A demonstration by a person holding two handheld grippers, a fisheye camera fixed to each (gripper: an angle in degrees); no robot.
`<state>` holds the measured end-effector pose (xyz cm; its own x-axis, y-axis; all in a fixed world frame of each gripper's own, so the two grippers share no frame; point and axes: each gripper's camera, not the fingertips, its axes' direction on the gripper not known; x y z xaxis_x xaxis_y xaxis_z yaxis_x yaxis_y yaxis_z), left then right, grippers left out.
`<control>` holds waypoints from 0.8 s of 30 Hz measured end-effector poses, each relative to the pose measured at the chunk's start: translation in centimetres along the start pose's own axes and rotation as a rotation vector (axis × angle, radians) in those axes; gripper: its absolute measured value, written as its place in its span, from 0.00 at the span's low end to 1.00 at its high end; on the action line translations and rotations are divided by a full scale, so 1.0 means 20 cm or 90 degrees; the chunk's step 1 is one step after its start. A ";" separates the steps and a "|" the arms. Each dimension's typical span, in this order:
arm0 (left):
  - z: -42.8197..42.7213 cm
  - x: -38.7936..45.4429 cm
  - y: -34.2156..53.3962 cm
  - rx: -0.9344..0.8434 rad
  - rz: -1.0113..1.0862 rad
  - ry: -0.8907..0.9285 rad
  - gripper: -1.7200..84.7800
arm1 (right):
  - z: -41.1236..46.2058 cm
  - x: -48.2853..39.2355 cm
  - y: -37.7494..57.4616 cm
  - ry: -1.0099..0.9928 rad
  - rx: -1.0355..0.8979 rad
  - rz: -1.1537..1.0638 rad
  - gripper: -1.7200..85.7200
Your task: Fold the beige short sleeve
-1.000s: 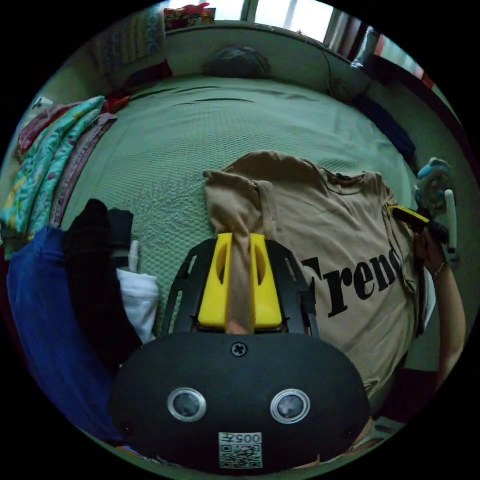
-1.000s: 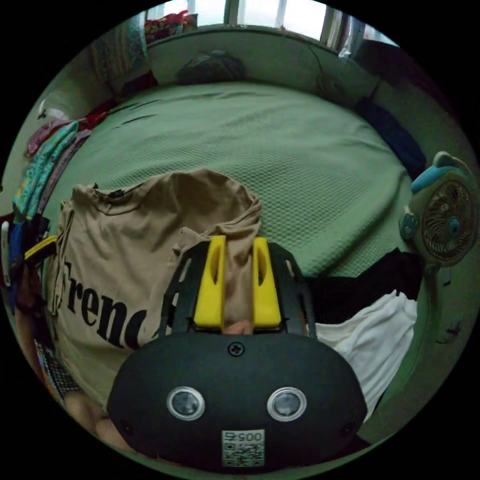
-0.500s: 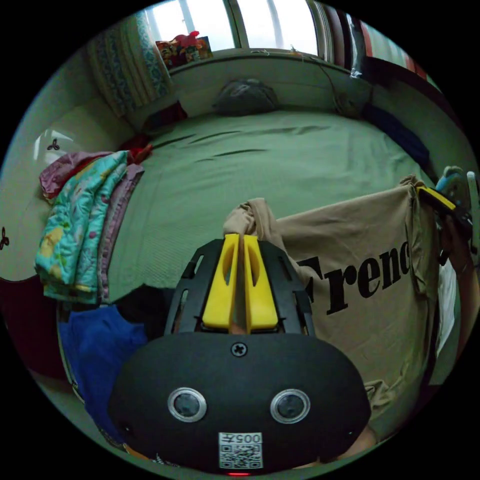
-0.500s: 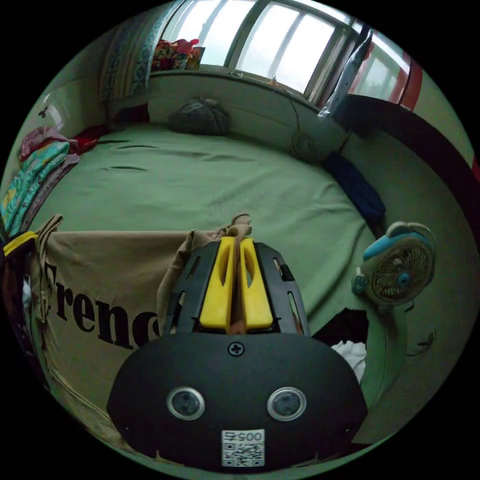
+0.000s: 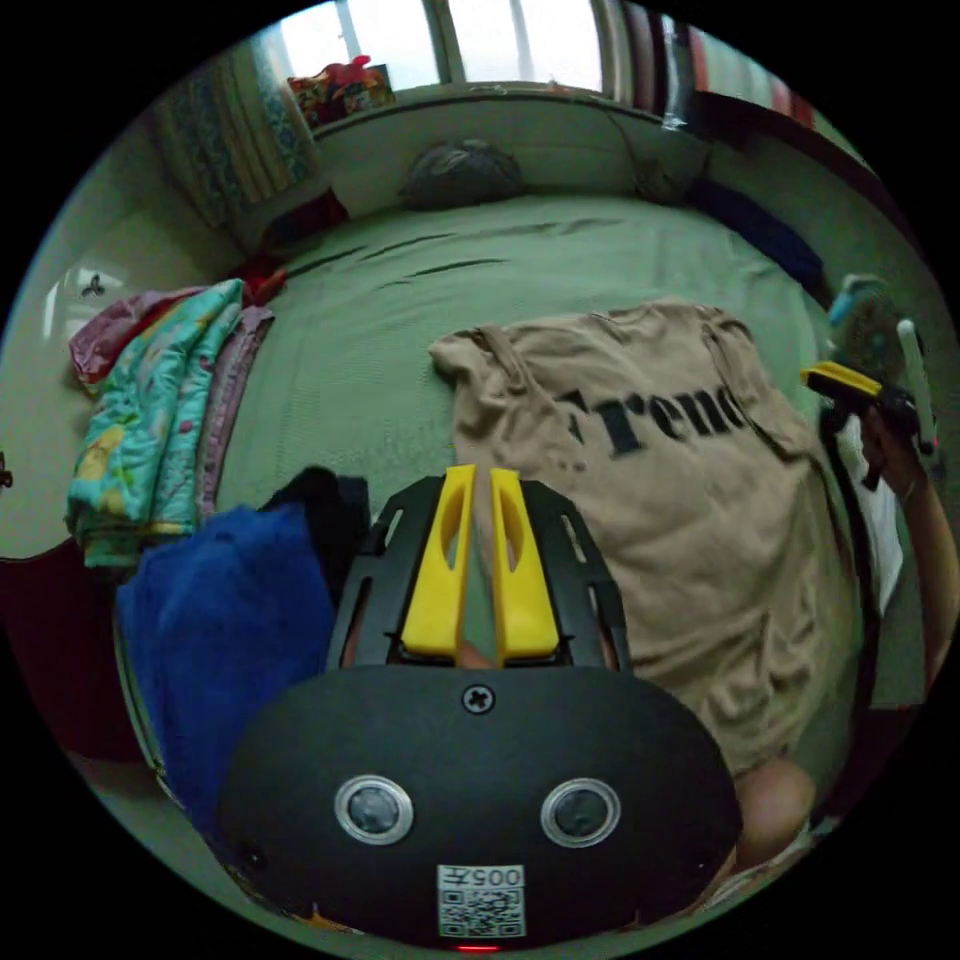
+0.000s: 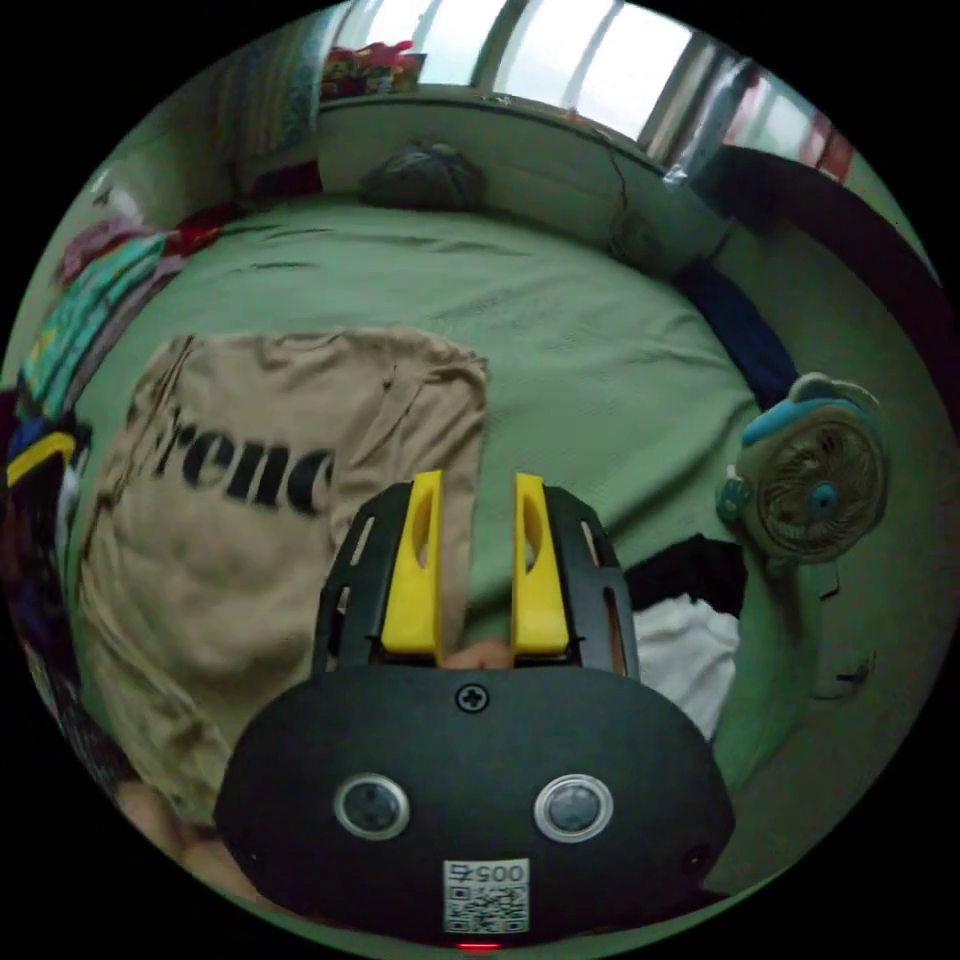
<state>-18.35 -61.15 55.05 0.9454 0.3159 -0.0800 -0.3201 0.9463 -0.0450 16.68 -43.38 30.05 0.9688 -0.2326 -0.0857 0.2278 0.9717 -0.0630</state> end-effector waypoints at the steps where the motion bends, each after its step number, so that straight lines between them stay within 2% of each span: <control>1: -0.06 0.08 0.14 -0.002 0.015 0.022 0.08 | -0.04 -0.02 0.08 -0.005 0.000 -0.010 0.14; 8: -0.18 0.56 0.93 -0.090 0.069 0.130 0.12 | -0.32 -0.28 0.90 -0.128 -0.031 -0.007 0.16; 10: -0.20 0.64 1.06 -0.096 0.080 0.125 0.12 | -0.32 -0.34 1.05 -0.145 -0.055 0.004 0.17; 16: -0.19 0.74 1.33 -0.118 0.070 0.079 0.13 | -0.32 -0.48 1.37 -0.083 -0.085 -0.015 0.16; 22: -0.25 0.72 1.55 -0.120 0.054 0.093 0.12 | -0.34 -0.52 1.50 -0.050 -0.082 0.012 0.12; 24: -0.30 0.69 1.62 -0.116 0.040 0.094 0.10 | -0.38 -0.50 1.57 -0.022 -0.062 0.025 0.03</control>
<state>-16.00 -26.46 46.59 0.9084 0.3477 -0.2324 -0.3963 0.8932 -0.2126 13.34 -10.94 21.33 0.9800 -0.1909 -0.0553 0.1803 0.9709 -0.1574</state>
